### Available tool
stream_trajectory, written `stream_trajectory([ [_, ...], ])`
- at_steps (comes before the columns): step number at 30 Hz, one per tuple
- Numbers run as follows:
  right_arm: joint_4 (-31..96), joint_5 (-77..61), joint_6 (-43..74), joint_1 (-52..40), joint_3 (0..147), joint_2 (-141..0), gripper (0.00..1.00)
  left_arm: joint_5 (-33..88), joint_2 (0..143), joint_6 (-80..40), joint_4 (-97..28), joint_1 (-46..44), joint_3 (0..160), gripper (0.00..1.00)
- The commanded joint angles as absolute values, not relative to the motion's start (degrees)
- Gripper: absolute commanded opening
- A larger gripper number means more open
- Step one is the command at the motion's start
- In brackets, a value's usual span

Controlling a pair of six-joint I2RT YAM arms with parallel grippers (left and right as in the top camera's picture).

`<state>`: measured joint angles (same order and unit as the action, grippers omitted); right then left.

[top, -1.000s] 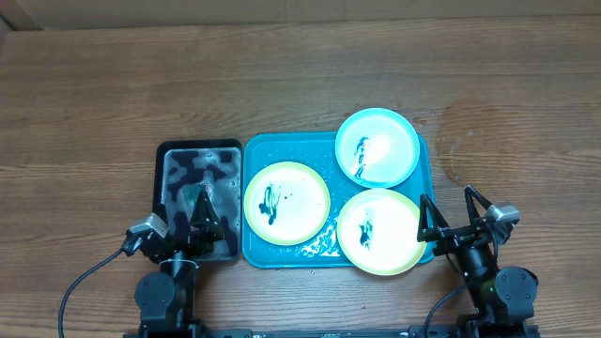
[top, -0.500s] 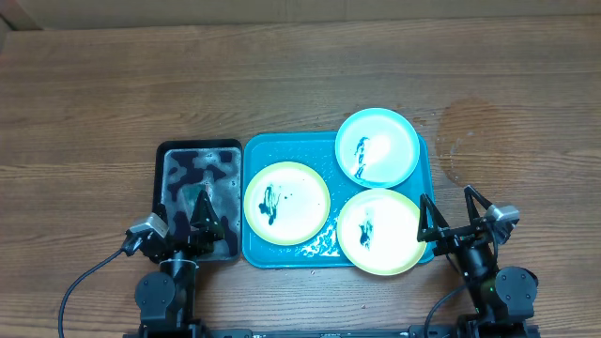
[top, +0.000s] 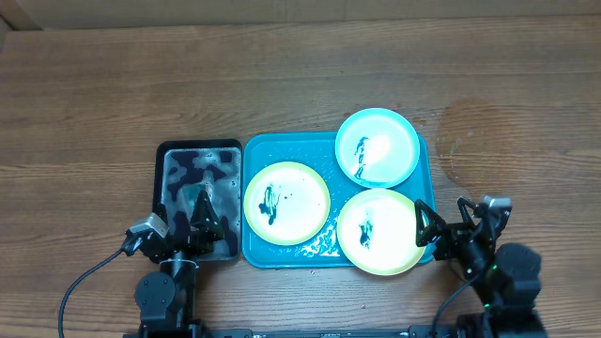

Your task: Clean dirty plates on tray and stack at the side

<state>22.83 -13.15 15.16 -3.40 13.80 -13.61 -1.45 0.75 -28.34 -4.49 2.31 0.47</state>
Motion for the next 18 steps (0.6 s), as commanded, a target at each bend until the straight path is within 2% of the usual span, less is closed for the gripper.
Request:
stream_trajectory([
  [1,26.7,-18.2,15.0,-3.2,25.5,-20.5,1.0,-0.8,0.4,-27.0,-4.4,2.6,0.3,1.0],
  [7,43.5,-26.6,14.9,-3.3,44.1,-37.2,1.0,-0.8,0.4,-27.0,-4.4,2.6,0.3,1.0],
  [12,59.7,-27.3,13.1,-3.4,56.5,-51.0,1.0,-0.8,0.4,-27.0,-4.4,2.6,0.3,1.0],
  [18,73.1,-27.3,11.7,-3.4,63.4,-64.1,1.0,-0.8,0.4,-27.0,-4.4,2.6,0.3,0.99],
])
